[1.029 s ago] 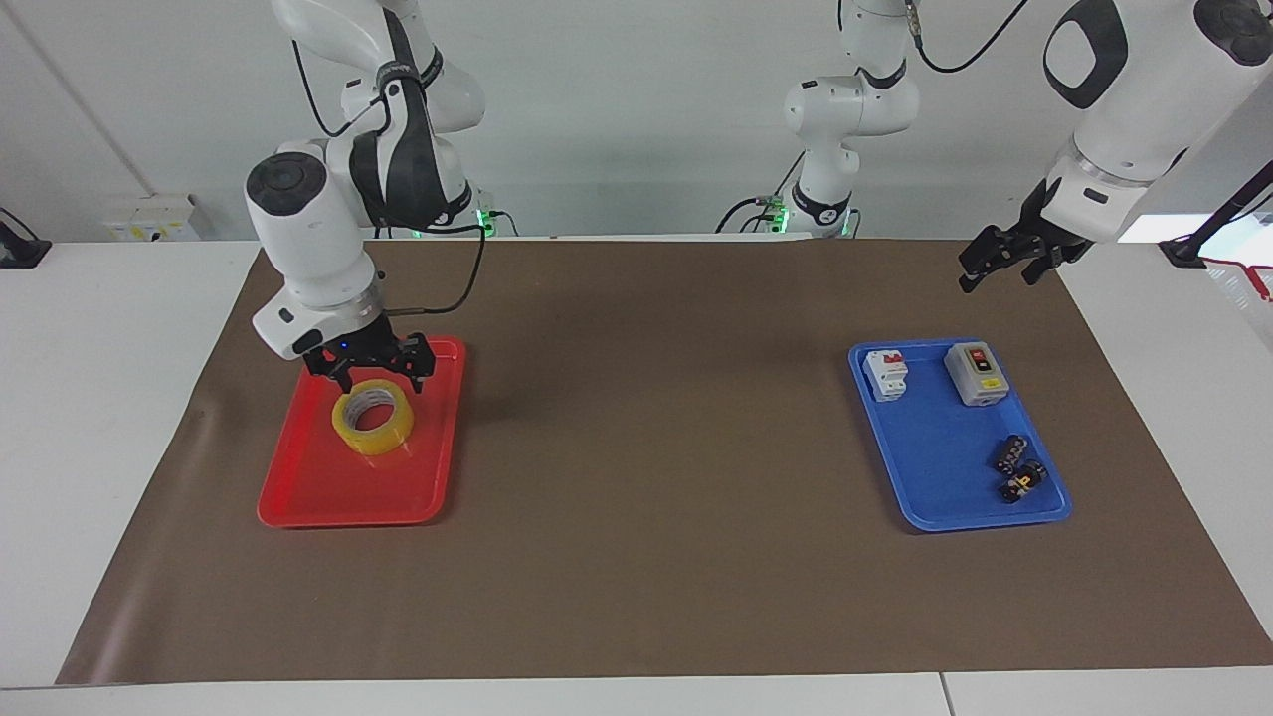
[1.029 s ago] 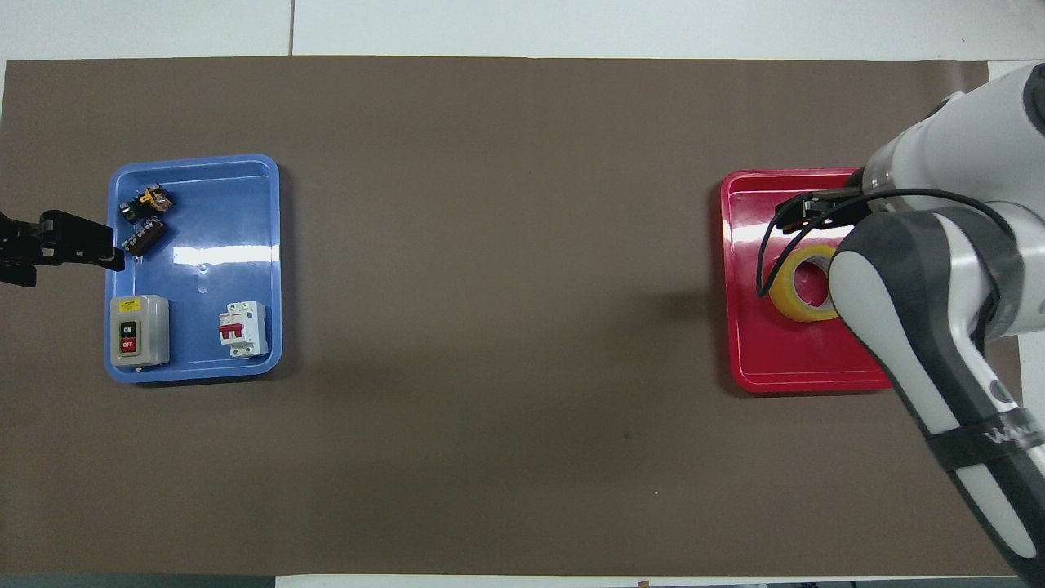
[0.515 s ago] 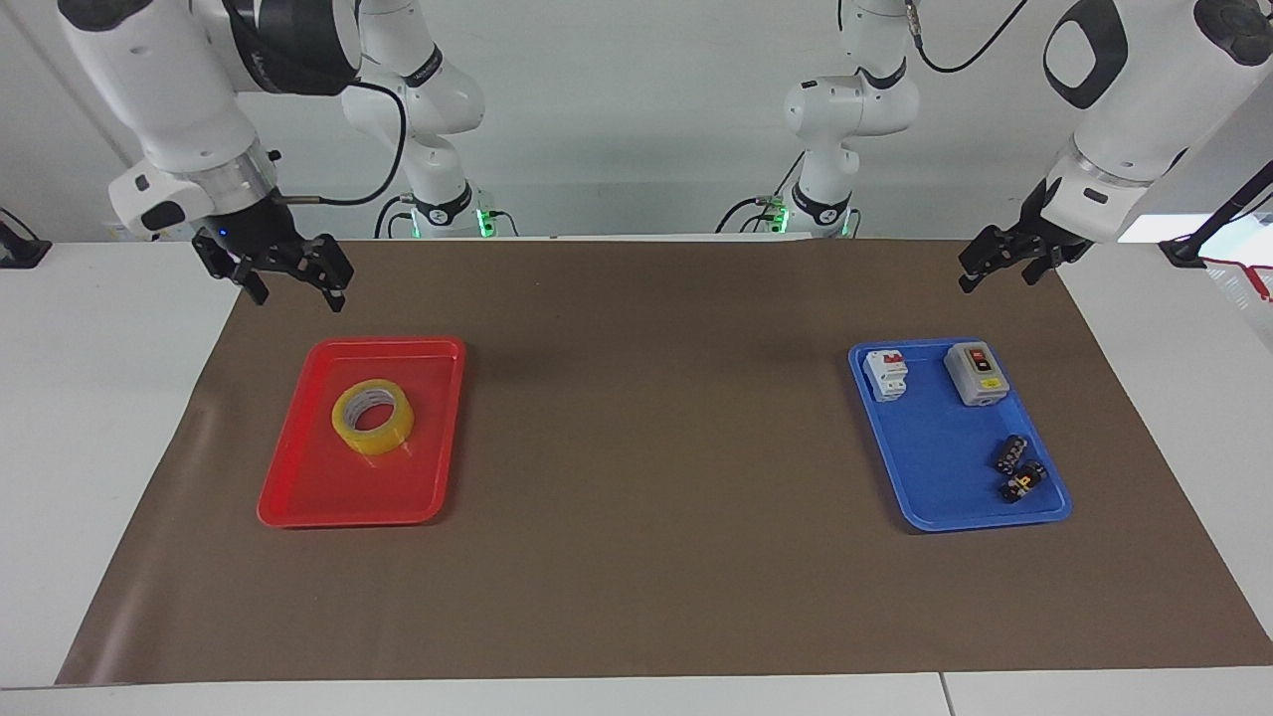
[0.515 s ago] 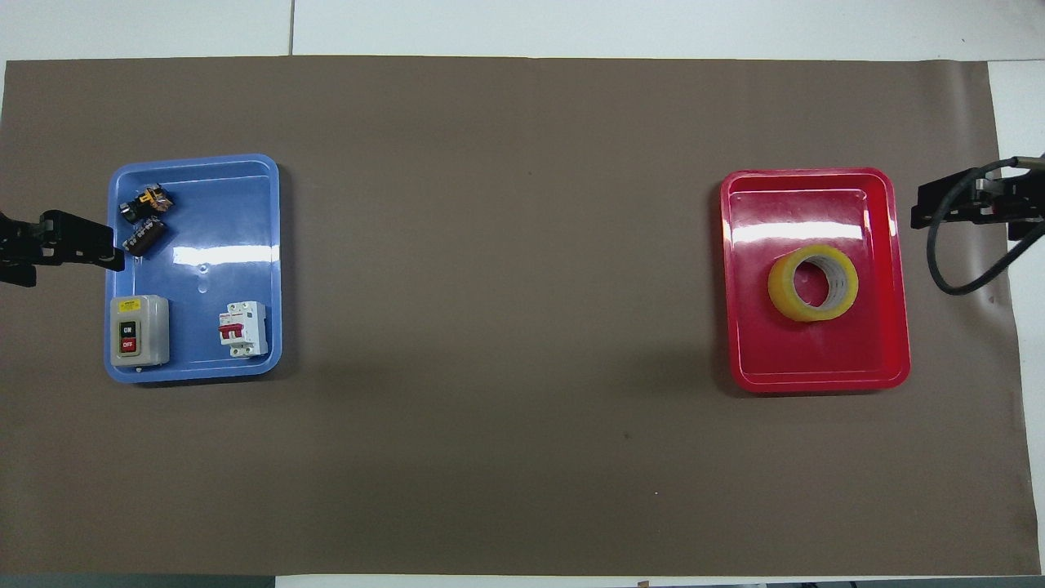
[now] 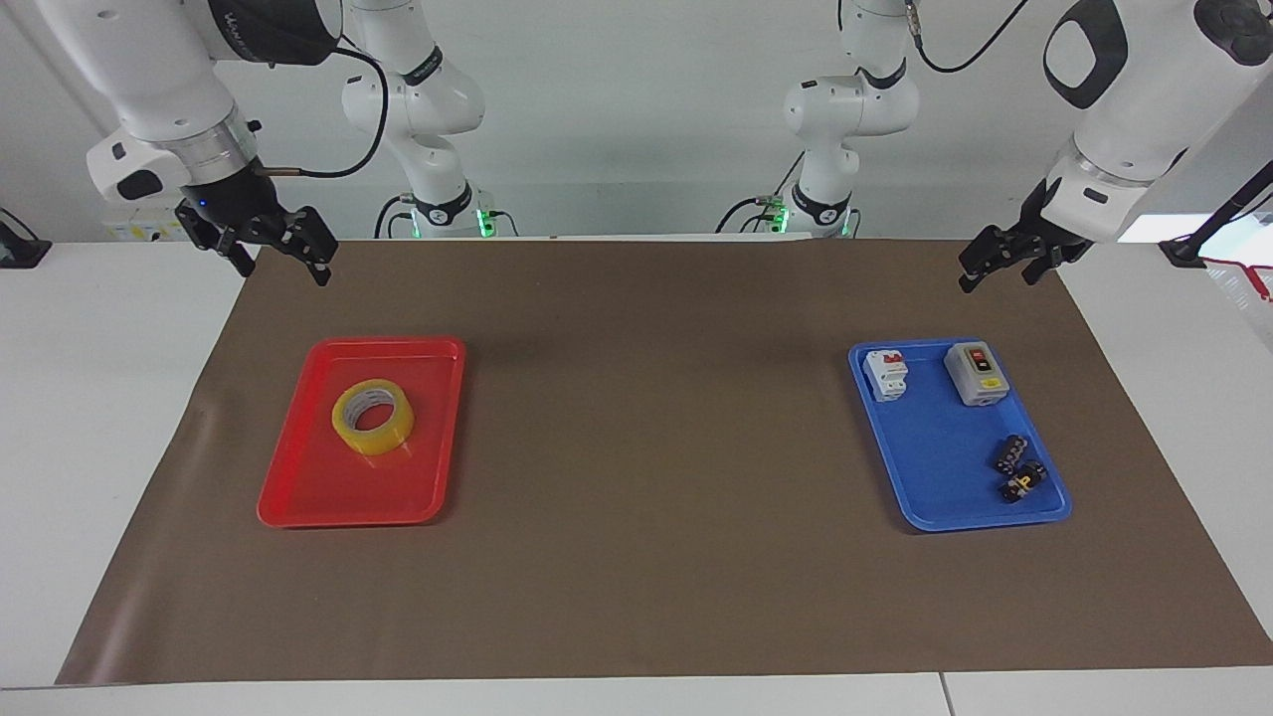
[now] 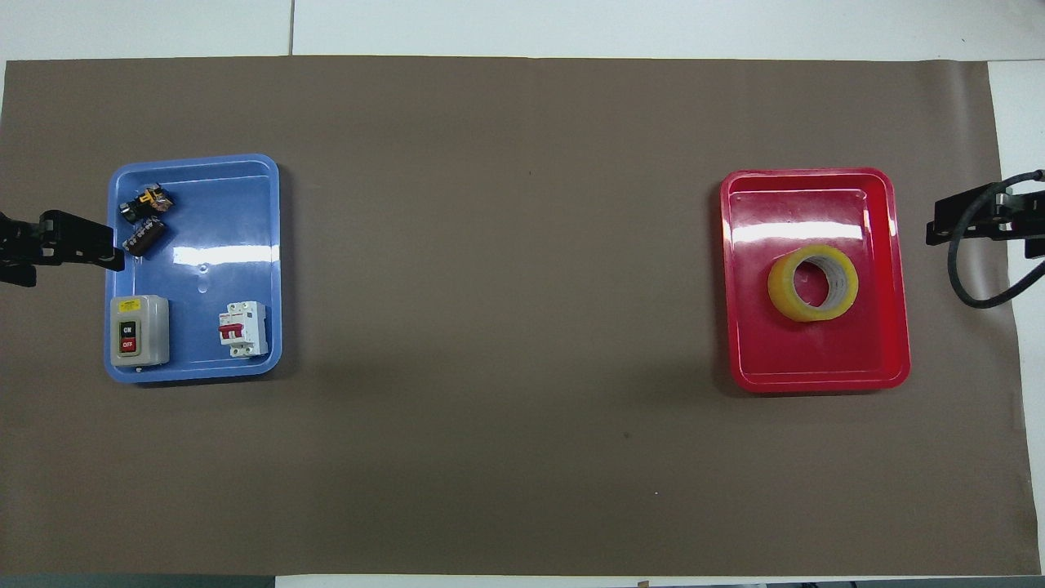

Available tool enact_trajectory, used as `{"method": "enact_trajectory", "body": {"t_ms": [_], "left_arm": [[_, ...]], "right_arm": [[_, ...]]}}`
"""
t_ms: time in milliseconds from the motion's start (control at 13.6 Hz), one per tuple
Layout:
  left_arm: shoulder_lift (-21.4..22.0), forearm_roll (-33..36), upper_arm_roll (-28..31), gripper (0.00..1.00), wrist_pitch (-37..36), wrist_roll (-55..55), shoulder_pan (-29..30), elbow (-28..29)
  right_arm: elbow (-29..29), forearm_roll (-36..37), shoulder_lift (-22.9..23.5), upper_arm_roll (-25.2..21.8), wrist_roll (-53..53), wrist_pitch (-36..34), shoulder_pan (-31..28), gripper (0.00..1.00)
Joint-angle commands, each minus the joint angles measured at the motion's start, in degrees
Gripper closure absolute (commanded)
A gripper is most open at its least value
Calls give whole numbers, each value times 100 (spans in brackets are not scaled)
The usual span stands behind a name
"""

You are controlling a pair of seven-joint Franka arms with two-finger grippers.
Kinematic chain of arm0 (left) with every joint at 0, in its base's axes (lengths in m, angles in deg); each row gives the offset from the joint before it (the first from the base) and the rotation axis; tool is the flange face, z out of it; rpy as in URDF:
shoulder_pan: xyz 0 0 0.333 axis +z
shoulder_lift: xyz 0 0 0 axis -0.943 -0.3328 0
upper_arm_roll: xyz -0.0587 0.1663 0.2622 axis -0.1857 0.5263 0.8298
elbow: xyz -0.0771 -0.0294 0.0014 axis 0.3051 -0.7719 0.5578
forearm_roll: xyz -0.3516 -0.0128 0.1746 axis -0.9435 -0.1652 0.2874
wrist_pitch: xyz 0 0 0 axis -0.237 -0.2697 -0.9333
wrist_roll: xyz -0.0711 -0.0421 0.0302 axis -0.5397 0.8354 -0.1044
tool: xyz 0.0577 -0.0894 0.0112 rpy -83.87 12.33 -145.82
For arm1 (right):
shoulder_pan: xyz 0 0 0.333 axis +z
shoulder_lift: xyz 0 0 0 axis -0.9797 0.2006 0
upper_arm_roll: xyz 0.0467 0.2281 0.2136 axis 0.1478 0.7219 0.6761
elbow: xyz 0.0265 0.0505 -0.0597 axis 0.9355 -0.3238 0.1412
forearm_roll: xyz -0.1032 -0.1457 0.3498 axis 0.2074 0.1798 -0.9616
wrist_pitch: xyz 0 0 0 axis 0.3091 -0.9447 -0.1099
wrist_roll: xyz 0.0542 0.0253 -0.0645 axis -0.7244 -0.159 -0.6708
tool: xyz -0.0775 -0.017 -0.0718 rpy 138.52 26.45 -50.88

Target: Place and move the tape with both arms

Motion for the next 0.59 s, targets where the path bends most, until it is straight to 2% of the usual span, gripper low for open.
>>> {"method": "enact_trajectory", "body": {"t_ms": [0, 221, 368, 515], "left_arm": [[133, -145, -1, 0, -5, -47, 30, 93], [133, -145, -1, 0, -5, -47, 30, 101], [133, -145, -1, 0, -5, -47, 30, 101], [133, -145, -1, 0, -5, -47, 30, 101]], "right_arm": [[-144, -45, -170, 62, 104, -39, 1, 0], [172, -19, -74, 80, 87, -293, 79, 0], [296, 243, -30, 97, 34, -390, 106, 0], [839, 368, 215, 150, 25, -749, 282, 0]]}}
